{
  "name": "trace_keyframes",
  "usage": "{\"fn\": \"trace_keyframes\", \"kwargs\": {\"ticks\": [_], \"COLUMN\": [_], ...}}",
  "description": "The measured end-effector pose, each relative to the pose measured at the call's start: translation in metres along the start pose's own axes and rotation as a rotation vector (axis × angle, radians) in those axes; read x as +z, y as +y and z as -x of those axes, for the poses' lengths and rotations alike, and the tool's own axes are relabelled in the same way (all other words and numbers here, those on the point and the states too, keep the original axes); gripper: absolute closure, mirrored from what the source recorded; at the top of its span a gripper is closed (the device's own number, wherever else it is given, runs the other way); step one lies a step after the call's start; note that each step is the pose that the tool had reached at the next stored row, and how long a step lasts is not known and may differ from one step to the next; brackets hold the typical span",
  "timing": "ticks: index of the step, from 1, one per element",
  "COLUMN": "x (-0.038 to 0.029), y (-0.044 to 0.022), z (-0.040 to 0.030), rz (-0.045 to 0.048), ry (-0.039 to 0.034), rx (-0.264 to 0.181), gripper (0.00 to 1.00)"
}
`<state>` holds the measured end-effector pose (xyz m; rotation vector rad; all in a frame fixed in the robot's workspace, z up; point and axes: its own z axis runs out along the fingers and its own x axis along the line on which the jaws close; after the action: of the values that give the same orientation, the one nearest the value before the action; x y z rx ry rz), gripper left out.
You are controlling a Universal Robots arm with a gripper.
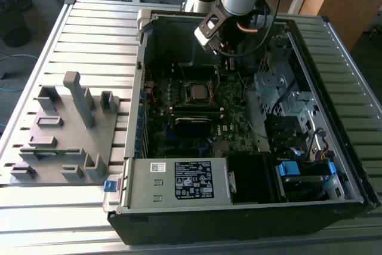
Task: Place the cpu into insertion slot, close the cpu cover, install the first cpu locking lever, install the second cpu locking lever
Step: 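Close the cpu cover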
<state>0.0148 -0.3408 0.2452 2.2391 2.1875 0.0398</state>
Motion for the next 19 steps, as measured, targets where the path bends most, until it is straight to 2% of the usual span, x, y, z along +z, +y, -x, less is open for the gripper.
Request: {"fn": "trace_keyframes", "kwargs": {"ticks": [6,8,19], "x": [-0.0005,-0.0006,-0.0006], "y": [-0.0214,-0.0258,-0.0272], "z": [0.0004,0.0005,0.0006], "rz": [0.0047,0.0051,0.0051], "ry": [0.0000,-0.0001,0.0000], "rx": [0.000,0.001,0.000], "gripper": [0.90,0.90,0.90]}}
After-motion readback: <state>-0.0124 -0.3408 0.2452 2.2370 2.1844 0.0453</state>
